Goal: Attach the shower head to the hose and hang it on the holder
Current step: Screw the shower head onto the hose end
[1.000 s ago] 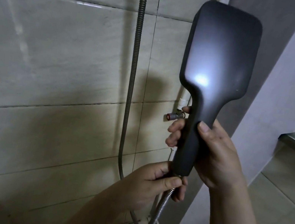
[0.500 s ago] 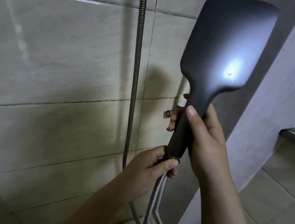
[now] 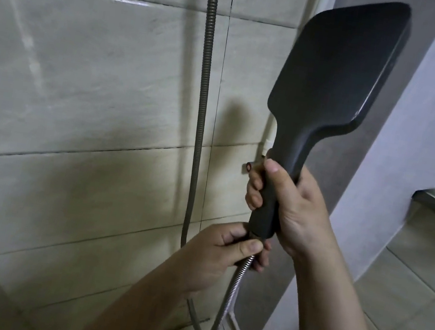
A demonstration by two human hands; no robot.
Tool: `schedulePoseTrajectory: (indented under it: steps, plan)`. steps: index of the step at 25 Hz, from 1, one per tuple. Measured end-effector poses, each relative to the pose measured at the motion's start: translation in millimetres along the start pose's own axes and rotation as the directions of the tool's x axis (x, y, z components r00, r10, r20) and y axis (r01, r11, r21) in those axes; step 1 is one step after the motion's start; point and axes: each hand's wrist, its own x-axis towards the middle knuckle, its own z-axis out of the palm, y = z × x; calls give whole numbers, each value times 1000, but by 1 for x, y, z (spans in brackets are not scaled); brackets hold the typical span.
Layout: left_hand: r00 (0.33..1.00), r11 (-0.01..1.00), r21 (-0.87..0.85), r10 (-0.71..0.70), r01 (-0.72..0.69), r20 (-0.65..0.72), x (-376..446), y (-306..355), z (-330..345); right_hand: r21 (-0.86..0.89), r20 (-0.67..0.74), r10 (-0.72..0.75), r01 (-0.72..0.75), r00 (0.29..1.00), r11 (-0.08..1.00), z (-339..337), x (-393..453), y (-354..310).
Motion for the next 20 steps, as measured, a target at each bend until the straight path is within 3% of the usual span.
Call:
schedulePoseTrajectory:
  steps: [4, 6, 7, 9, 10, 12, 15, 20]
  plan:
    - [986, 980, 192, 89, -62, -137, 4, 2, 0, -269, -228, -166, 102, 959, 958, 15, 0, 4]
    - [988, 970, 234, 97, -66, -123, 5, 5, -2, -288, -282, -176, 91, 943, 953, 15, 0, 4]
    - [992, 973, 219, 89, -68, -86, 5, 7, -4, -216, -241, -140, 87, 960, 972, 11, 0, 3]
    - [998, 993, 106, 55, -55, 4, 2, 11, -8, 133, 15, -32, 30, 999, 991, 0, 2, 0]
    - [998, 999, 28, 35, -36, 47, 1, 13, -9, 298, 146, -4, -40, 989, 954, -7, 3, -2]
    - [995, 999, -41, 22, -18, 95, -1, 13, -11, 433, 285, -3, -126, 958, 892, -15, 5, -3]
    - [999, 998, 48, 32, -31, -2, 0, 11, -9, 373, 268, 0, -104, 964, 922, -16, 6, 0]
    - [979, 983, 165, 111, -83, -170, 1, 7, -7, 153, 78, -18, 6, 997, 988, -4, 7, 1]
